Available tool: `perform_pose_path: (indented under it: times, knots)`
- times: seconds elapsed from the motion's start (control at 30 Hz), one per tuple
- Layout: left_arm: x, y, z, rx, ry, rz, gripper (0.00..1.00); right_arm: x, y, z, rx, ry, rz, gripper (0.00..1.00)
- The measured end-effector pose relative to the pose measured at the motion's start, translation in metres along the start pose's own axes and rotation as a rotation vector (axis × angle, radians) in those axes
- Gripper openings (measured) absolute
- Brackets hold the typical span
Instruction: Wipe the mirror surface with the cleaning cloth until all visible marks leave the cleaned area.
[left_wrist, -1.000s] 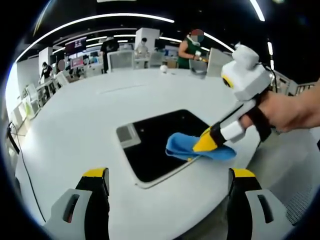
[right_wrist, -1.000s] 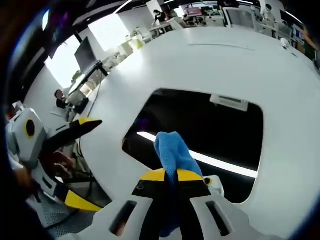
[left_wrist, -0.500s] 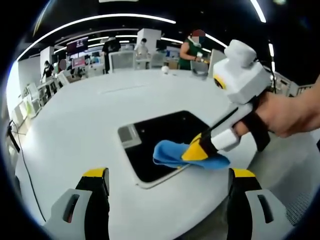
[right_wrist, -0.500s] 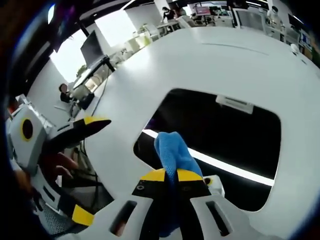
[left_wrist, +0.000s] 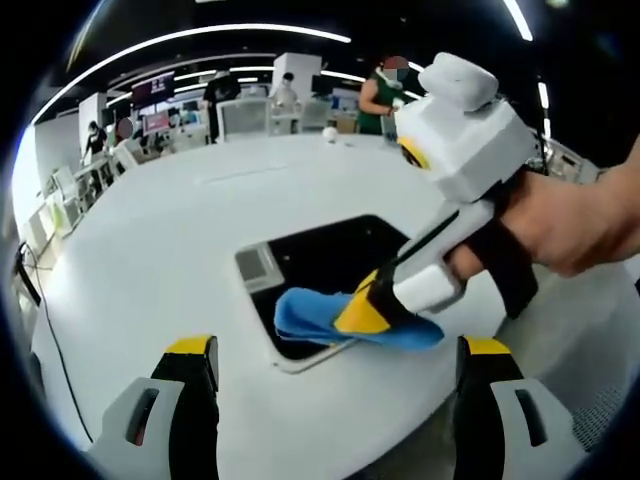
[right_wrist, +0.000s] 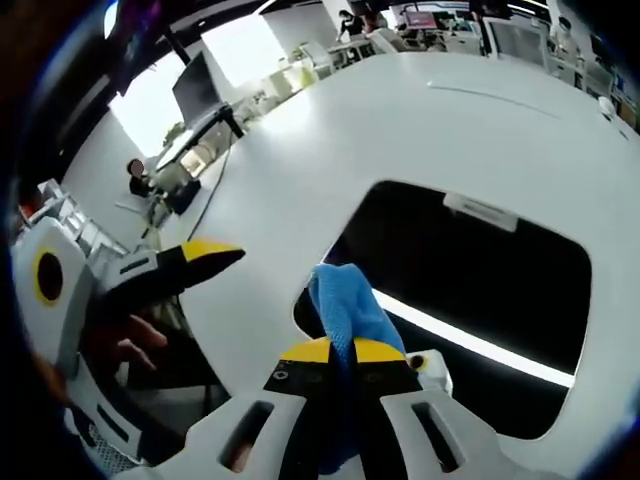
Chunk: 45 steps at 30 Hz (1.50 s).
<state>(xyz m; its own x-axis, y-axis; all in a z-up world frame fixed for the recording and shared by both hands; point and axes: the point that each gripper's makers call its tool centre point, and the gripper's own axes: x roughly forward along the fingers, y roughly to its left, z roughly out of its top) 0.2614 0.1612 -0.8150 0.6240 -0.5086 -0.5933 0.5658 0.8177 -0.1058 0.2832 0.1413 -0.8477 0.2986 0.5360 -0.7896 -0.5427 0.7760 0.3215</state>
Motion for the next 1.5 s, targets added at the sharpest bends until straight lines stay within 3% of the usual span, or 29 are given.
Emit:
perform_pose_path:
  times: [0.67,0.8,1.5]
  knots:
    - [0.0,0.003,0.001,-0.008,-0.001,0.01,1.0,0.009,0.01,0.007,-0.058,0.019,0.019,0.01]
    - [-0.001,0.002,0.001,-0.014,-0.004,0.012,1.0,0.012,0.015,0.009,-0.129,0.011,0.022,0.01]
    - [0.0,0.005,0.001,-0.022,-0.008,0.015,1.0,0.017,0.022,0.013,-0.136,0.012,0.077,0.01]
